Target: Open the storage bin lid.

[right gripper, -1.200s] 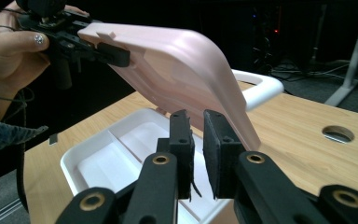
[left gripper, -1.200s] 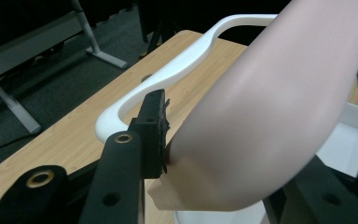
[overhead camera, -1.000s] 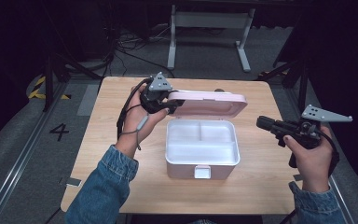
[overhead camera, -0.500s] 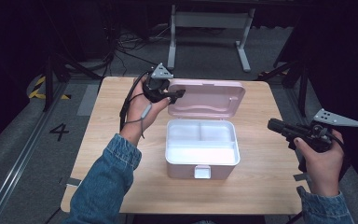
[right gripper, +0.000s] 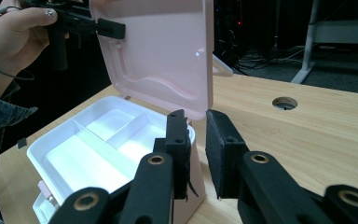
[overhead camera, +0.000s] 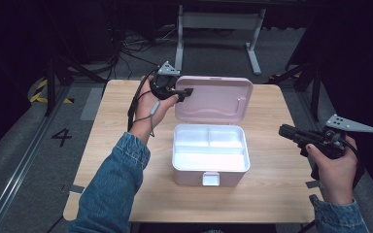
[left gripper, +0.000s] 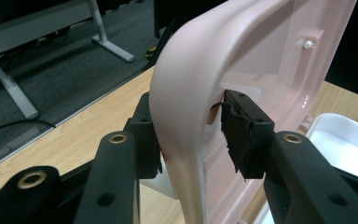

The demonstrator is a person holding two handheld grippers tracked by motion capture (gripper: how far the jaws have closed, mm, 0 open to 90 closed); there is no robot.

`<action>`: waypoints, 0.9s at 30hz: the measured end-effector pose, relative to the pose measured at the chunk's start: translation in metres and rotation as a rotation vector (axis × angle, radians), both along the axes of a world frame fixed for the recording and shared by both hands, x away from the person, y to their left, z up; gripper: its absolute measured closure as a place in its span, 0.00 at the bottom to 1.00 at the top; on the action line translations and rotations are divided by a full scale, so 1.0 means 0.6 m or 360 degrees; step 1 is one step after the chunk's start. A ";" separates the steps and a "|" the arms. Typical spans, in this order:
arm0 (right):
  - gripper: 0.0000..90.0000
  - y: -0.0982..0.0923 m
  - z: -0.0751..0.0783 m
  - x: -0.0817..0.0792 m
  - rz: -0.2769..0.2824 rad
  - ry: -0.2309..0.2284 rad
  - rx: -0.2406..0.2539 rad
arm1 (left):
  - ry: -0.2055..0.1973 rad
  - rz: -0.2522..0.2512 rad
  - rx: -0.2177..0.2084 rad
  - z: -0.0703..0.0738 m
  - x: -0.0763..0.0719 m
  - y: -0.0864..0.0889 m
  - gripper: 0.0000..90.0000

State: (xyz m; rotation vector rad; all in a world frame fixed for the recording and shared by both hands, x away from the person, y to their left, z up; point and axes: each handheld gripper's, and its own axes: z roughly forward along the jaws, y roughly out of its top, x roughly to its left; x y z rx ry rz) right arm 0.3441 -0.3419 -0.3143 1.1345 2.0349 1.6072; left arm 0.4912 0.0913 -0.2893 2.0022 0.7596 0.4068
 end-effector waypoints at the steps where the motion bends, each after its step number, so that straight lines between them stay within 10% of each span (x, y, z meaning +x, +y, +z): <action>1: 0.89 0.000 0.000 0.000 0.0000 0.0002 -0.0001 | -0.0006 0.0002 0.0001 -0.001 0.004 0.000 0.66; 27: 0.88 -0.008 -0.019 0.022 0.0000 0.0063 -0.0005 | 0.0115 0.0116 -0.0037 -0.034 0.057 -0.004 0.59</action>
